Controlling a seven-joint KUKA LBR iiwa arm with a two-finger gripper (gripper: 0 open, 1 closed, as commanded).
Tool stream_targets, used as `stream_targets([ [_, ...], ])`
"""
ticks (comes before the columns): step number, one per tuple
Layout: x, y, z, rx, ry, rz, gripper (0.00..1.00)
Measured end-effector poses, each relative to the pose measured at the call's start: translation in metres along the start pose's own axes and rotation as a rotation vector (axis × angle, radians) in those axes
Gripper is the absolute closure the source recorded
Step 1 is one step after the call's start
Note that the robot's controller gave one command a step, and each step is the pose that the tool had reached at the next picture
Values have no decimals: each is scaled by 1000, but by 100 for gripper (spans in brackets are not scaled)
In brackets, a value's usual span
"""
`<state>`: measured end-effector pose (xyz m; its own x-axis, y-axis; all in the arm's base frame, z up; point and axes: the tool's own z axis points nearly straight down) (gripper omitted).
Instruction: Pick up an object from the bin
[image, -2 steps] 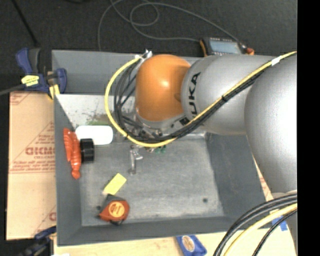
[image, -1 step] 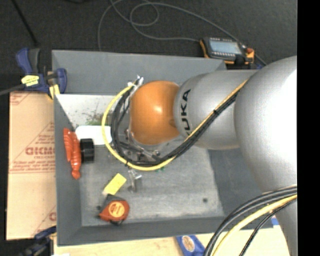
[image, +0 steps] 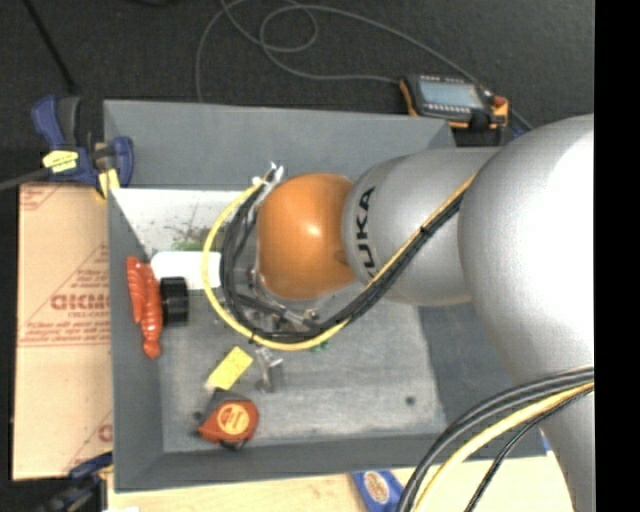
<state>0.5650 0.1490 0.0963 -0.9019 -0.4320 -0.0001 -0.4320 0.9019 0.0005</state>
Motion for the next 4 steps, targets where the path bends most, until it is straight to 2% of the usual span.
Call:
stream_targets([
  [1,-2,8,17,0,-4,-23,0],
  [2,3,10,25,1,-3,-103,100],
  [4,3,10,23,1,-4,-101,100],
])
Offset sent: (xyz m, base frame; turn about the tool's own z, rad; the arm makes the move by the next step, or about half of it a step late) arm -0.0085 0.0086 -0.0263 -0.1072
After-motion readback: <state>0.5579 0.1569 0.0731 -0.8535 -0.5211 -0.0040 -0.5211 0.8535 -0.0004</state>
